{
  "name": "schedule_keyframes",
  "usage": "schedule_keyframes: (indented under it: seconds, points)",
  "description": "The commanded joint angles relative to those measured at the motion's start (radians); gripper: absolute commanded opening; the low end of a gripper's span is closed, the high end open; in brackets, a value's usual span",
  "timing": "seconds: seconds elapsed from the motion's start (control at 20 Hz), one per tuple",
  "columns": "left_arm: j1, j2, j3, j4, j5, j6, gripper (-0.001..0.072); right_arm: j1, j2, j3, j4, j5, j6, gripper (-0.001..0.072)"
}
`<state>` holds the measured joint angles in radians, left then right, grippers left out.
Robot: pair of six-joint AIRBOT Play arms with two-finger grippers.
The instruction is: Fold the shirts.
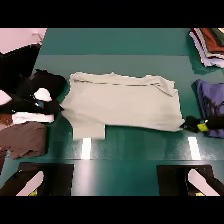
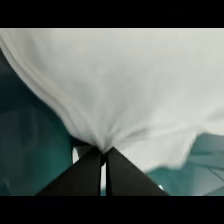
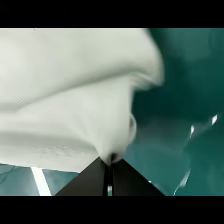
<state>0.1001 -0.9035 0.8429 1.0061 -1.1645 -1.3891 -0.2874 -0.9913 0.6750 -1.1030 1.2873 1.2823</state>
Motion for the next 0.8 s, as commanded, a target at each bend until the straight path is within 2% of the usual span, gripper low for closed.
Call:
schedule_keyframes:
  seconds: [0.0, 0.15, 0.3, 0.45, 0.6, 0.75]
  points:
    - [0.001, 0.097, 0.231, 0.018, -0.09, -0.033, 0.0023, 0.018, 0.124, 0.241, 0.019, 0.032, 0.003, 0.0018]
    - [0.001, 0.103, 0.578, 0.019, -0.165, -0.051, 0.0023, 0.018, 0.196, 0.557, 0.036, 0.014, 0.003, 0.0017]
    - [0.001, 0.103, 0.9, 0.029, -0.157, -0.062, 0.0023, 0.018, 0.226, 0.845, 0.027, 0.012, 0.003, 0.0018]
    - [0.001, 0.103, 1.174, 0.039, -0.155, -0.117, 0.0022, 0.018, 0.226, 1.058, 0.026, 0.023, 0.003, 0.0018]
    - [0.001, 0.103, 1.345, 0.046, -0.135, -0.158, 0.0022, 0.018, 0.226, 1.212, -0.051, 0.037, 0.012, 0.0017]
    - [0.001, 0.097, 1.362, 0.045, -0.122, -0.169, 0.0022, 0.018, 0.2, 1.332, -0.169, 0.095, 0.053, 0.0017]
